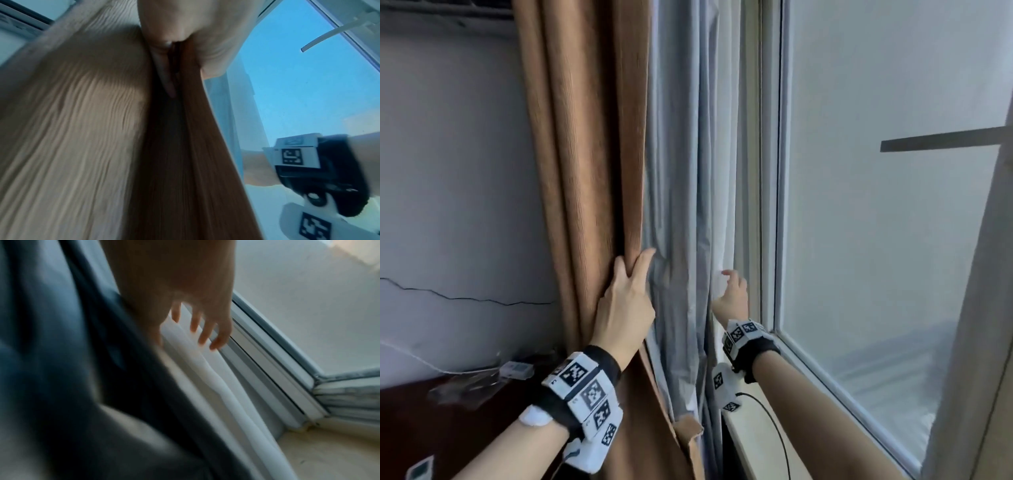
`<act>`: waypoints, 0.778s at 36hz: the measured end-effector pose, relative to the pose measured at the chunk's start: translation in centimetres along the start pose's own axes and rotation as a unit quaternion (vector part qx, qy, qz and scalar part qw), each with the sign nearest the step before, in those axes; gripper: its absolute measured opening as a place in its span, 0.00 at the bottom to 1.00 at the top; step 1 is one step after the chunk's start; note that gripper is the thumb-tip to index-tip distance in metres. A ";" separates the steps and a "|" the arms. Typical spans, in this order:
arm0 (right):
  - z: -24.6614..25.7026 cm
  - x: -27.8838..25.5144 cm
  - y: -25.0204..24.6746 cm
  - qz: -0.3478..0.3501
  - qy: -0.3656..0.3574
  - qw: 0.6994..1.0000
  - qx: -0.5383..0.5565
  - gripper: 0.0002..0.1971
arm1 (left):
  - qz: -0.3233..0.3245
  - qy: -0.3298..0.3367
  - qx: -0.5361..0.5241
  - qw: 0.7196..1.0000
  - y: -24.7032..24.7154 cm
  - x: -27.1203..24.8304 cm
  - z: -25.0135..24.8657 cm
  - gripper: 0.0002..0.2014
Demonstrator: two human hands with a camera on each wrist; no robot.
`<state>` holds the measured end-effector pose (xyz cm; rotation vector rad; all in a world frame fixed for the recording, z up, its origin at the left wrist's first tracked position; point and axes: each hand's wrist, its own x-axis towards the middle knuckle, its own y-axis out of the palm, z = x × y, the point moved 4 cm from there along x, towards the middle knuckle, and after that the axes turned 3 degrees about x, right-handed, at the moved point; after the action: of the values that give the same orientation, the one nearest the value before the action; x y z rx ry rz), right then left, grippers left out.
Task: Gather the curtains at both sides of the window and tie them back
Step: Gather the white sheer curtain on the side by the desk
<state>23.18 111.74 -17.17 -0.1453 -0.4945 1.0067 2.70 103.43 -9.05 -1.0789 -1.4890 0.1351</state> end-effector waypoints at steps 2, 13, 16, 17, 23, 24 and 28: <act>-0.9 1.2 1.1 0.035 0.013 0.999 -0.038 0.26 | 0.016 -0.003 0.003 1.000 0.5 -0.4 0.5 0.35; -4.4 -1.6 -3.6 -0.194 0.060 0.977 0.067 0.11 | 0.050 -0.045 0.017 0.998 0.9 -1.5 2.2 0.22; -4.5 -5.4 -8.0 -0.309 0.032 0.945 0.099 0.17 | 0.052 -0.054 0.005 0.997 0.6 -2.1 2.3 0.24; -4.2 -7.0 -9.3 -0.352 0.014 0.930 0.106 0.19 | 0.050 -0.054 -0.005 0.997 0.4 -2.4 2.2 0.24; -2.5 -15.5 -9.4 -0.278 -0.199 0.936 0.086 0.15 | 0.057 -0.037 -0.077 0.995 0.0 -3.7 1.2 0.22; -2.1 -16.6 -8.0 -0.209 -0.216 0.952 0.064 0.14 | 0.059 -0.035 -0.084 0.994 -0.2 -3.9 0.8 0.22; 0.0 -19.5 -1.8 0.006 -0.255 0.965 -0.051 0.07 | 0.072 -0.019 -0.099 0.992 -1.0 -5.1 -0.9 0.20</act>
<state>16.11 94.42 -22.97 0.0233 -1.0186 1.0296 2.07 99.04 -11.92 -1.3514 -1.4803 0.1105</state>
